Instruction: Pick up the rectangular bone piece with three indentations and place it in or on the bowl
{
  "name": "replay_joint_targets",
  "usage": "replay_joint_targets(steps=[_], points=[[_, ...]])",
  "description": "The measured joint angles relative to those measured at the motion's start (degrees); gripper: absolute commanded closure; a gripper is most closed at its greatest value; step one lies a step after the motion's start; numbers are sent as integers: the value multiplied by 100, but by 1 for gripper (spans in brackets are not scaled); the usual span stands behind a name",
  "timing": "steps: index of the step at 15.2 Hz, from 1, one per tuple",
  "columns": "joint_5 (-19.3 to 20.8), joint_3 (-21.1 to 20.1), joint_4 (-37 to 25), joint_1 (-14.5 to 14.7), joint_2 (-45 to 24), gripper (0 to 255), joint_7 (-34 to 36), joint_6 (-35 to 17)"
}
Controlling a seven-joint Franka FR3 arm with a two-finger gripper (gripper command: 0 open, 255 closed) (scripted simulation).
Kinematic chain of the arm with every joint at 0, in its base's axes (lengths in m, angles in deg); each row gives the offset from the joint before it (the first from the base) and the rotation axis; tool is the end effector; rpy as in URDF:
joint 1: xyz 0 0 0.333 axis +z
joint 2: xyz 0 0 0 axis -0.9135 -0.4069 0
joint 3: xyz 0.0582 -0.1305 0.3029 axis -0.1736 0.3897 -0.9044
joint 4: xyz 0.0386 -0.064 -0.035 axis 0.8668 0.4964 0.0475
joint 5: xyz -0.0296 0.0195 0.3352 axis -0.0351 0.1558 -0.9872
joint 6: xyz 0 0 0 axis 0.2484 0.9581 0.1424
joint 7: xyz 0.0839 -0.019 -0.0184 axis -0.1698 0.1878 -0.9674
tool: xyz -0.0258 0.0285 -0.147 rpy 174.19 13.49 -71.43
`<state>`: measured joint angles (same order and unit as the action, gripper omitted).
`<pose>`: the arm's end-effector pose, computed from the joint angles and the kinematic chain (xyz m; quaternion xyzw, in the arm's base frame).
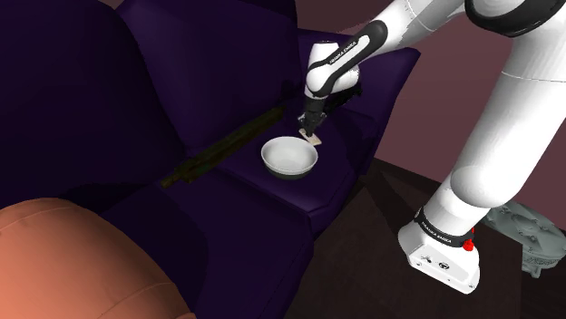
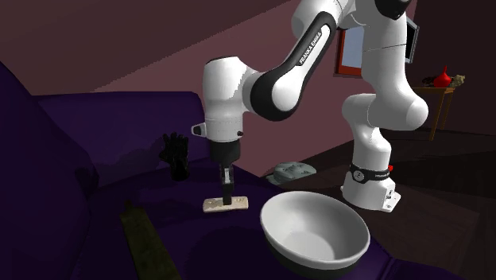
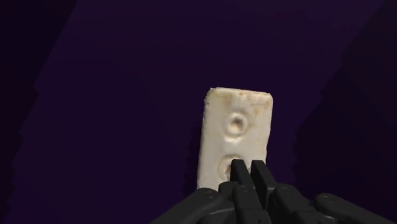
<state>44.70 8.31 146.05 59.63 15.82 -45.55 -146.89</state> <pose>0.4947 -0.0712 0.3043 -0.9839 0.1787 0.0024 0.0032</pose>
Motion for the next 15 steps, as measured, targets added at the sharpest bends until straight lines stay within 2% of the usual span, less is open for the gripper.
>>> replay_joint_targets(steps=[3,4,9,15], points=[[-2,-6,-4,3,-22,255,-4,-16],[0,-3,-11,1,3,0,-3,-6],[-179,23,-355,-153,-44,0,-459,312],[-240,10,-333,-174,-352,0,-552,-5]])
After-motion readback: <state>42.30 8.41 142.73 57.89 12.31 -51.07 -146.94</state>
